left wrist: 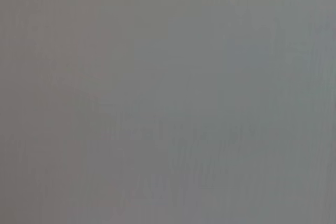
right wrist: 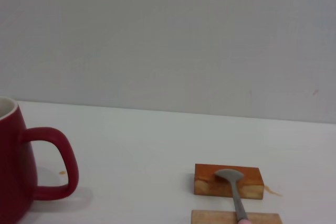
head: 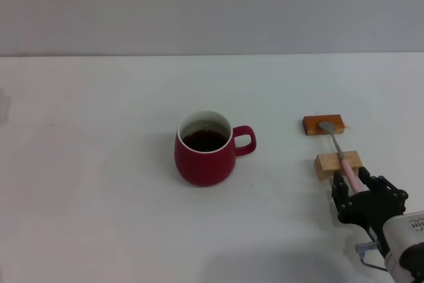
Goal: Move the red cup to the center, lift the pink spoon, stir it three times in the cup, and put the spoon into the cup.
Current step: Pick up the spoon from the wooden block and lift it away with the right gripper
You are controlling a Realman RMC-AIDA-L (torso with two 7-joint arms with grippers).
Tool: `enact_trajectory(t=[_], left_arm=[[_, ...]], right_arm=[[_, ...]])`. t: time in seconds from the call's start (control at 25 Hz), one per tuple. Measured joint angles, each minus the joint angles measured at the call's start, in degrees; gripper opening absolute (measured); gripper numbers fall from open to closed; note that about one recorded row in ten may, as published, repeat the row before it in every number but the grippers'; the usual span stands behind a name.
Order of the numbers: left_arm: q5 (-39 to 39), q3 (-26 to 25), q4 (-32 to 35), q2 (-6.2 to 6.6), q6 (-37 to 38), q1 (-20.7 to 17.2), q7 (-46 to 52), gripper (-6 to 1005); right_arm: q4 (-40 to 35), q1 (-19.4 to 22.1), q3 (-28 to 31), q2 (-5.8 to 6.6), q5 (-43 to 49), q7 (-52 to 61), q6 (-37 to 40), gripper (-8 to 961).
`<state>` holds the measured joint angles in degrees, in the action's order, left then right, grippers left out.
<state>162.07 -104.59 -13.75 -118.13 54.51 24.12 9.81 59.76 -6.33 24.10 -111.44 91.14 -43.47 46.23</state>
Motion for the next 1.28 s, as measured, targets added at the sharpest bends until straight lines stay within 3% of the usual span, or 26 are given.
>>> enact_trajectory(t=[0.36, 0.68, 1.28], left_arm=[[0.0, 0.0, 0.2, 0.0, 0.4, -0.1, 0.0, 844], [0.0, 0.0, 0.3, 0.0, 0.5, -0.1, 0.1, 843], [0.0, 0.0, 0.3, 0.09, 0.5, -0.1, 0.1, 843]], right_arm=[[0.1, 0.0, 0.2, 0.0, 0.0, -0.3, 0.0, 421], [0.3, 0.0, 0.6, -0.02, 0.0, -0.4, 0.1, 323], [0.3, 0.0, 0.6, -0.09, 0.0, -0.5, 0.1, 295]])
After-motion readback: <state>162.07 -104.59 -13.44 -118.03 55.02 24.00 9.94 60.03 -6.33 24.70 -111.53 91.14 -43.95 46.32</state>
